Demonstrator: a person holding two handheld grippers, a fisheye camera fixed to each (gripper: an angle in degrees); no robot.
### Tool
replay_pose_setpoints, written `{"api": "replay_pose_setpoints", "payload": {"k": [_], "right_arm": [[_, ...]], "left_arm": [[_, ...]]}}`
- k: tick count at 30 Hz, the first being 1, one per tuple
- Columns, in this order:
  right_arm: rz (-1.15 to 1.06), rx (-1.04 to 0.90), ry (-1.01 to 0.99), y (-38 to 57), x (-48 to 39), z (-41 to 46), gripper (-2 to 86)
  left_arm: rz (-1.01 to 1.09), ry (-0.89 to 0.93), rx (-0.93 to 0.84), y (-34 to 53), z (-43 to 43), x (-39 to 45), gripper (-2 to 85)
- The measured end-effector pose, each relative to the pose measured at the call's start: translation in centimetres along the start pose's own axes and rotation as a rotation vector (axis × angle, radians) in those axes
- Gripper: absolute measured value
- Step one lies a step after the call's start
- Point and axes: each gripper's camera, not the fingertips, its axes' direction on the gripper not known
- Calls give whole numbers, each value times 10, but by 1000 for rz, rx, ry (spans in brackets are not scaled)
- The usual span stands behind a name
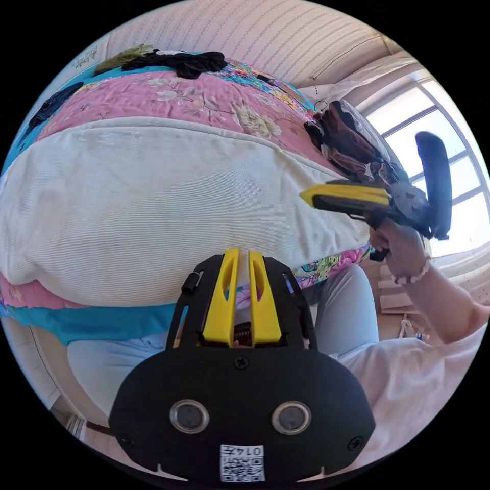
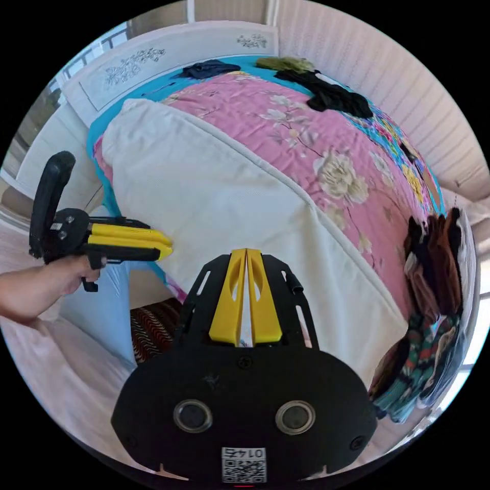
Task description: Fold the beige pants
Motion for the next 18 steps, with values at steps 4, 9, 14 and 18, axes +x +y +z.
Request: {"api": "replay_pose_setpoints", "payload": {"k": [4, 9, 14, 18], "right_arm": [[-34, -16, -50, -69, -5, 15, -4], [9, -197, -89, -101, 3, 84, -3], [-44, -250, -84, -113, 8, 87, -4], [20, -129, -60, -120, 21, 74, -4]], "left_arm": [[68, -63, -25, -8, 16, 16, 5], [156, -106, -47, -16, 38, 30, -9], [154, -36, -69, -28, 31, 42, -10], [226, -68, -39, -27, 31, 60, -10]]}}
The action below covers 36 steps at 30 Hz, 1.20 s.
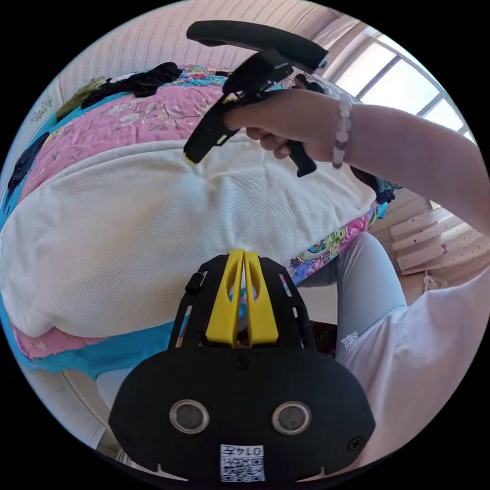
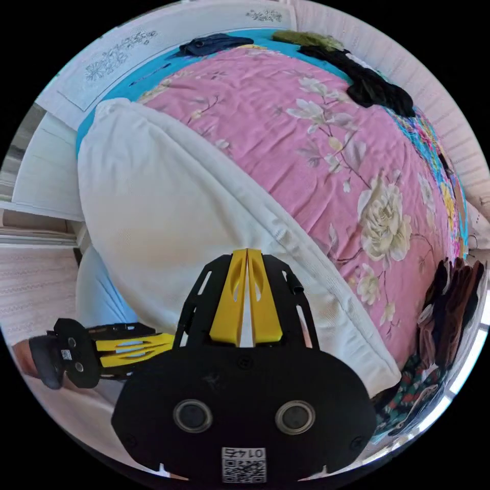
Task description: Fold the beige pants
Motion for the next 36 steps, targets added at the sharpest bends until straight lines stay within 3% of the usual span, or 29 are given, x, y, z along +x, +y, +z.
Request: {"api": "replay_pose_setpoints", "payload": {"k": [7, 12, 15, 17, 26, 31, 36], "right_arm": [[-6, -76, 77, 0, 19, 39, -4], [10, 80, -68, 60, 43, 21, -3], [175, 273, -215, 145, 70, 8, -2], [407, 334, -252, 225, 101, 11, 3], [1160, 549, -229, 475, 202, 39, 108], [1421, 687, -224, 540, 230, 66, 157], [1458, 688, -231, 573, 251, 92, 159]], "left_arm": [[-29, 28, -7, -12, 23, 13, -10], [-23, 61, 15, -22, 13, 28, -9], [1, 81, 44, -29, 3, 43, -6], [45, 109, 60, -42, 0, 62, 6], [287, 135, 32, -148, 9, 157, 80], [412, 100, -7, -226, 24, 216, 85], [461, 73, -57, -300, 51, 272, 111]]}}
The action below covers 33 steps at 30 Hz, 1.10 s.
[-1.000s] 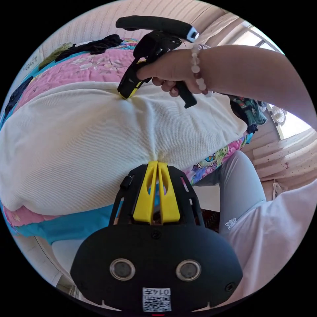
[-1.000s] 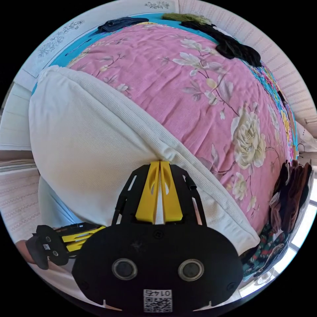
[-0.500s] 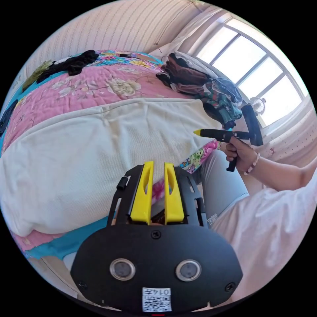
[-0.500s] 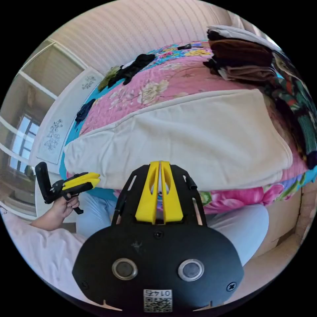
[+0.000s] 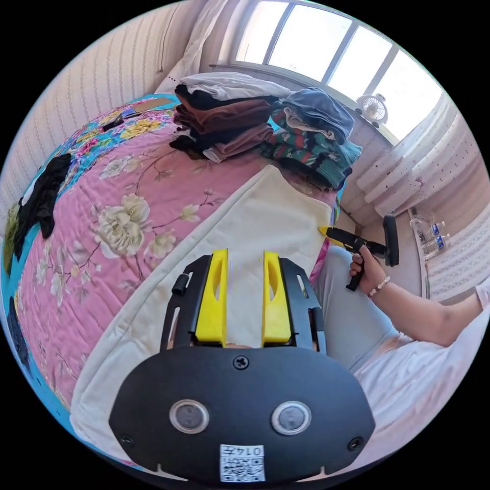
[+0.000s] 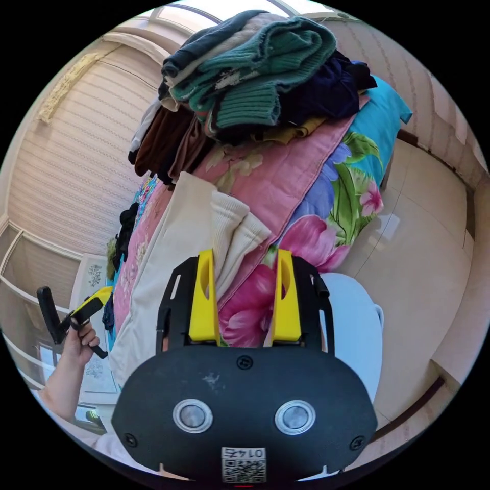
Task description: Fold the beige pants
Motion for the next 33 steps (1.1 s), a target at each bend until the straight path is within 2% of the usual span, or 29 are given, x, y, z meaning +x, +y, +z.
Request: {"api": "replay_pose_setpoints", "payload": {"k": [6, 10, 13, 17, 20, 24, 28, 33], "right_arm": [[-67, -37, -142, -10, 37, -3, 102], [60, -113, -321, -26, 83, 0, 78], [111, -147, -421, -34, 110, 2, 61], [0, -121, -305, -37, 109, -4, 40], [50, -141, -363, -42, 127, -3, 34], [102, -150, -471, -44, 146, -3, 31], [34, -118, -434, -43, 142, -14, 32], [39, -139, -438, -45, 141, -22, 37]], "left_arm": [[33, 5, -54, -103, 49, 21, 131], [71, 92, -96, -176, 91, 44, 139], [119, 69, -170, -218, 125, 59, 145], [104, 1, -347, -254, 173, 71, 135], [157, -58, -377, -269, 183, 87, 109], [176, -71, -401, -281, 188, 98, 56], [88, -13, -366, -289, 179, 97, 37], [112, -8, -333, -291, 164, 108, 34]]}}
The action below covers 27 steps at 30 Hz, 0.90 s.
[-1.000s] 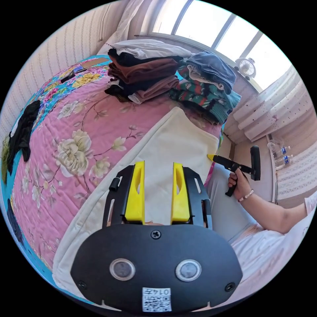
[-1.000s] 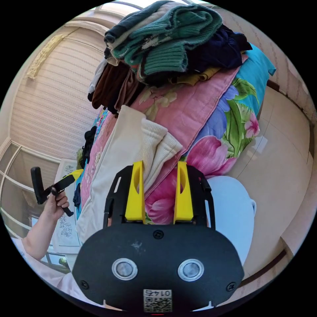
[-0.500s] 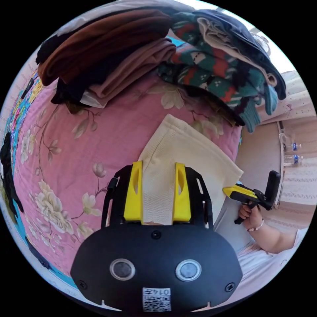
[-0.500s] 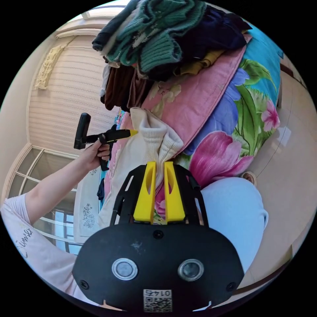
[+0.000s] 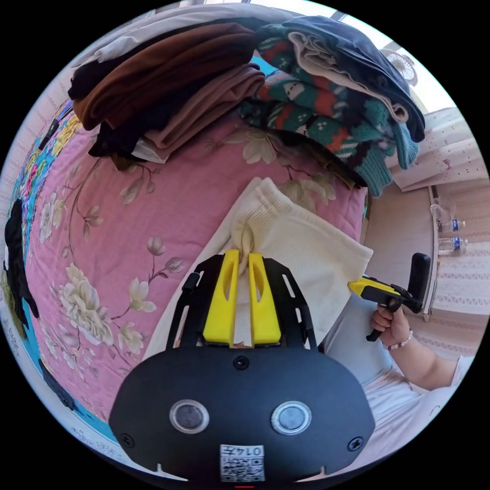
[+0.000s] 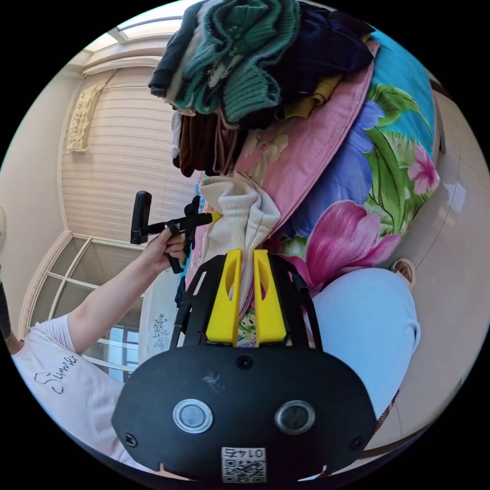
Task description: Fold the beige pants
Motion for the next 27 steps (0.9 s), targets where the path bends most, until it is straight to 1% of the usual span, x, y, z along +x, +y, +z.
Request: {"api": "replay_pose_setpoints", "payload": {"k": [6, 7, 9, 13, 15, 17, 19, 21, 24, 25, 27], "right_arm": [[-29, 21, 101, 6, -13, 0, 57], [-23, 32, 120, 7, -12, 0, 65], [-18, 55, 133, 9, -13, 0, 84], [-108, 117, 267, 18, -35, 6, 100], [-161, 147, 311, 20, -47, 10, 105], [-158, 107, 358, 18, -52, 25, 115], [-134, 87, 356, 17, -53, 36, 117], [-118, 99, 360, 20, -56, 43, 114], [-127, 144, 397, 28, -70, 42, 113], [-141, 136, 404, 30, -75, 45, 118], [-131, 53, 426, 28, -77, 60, 130]], "left_arm": [[38, -52, -6, -11, -3, 10, 52], [36, -86, 0, -16, -5, 11, 65], [66, -96, -3, -24, -6, 13, 90], [134, -118, -55, -44, 4, 16, 140], [127, -102, -69, -49, 10, 13, 156], [83, -5, -110, -52, 25, 6, 178], [39, 8, -133, -50, 36, 3, 182], [52, -18, -127, -43, 39, 3, 180], [59, -3, -119, -30, 39, -4, 168], [60, 5, -111, -23, 39, -7, 165], [58, 13, -97, -13, 39, -13, 161]]}}
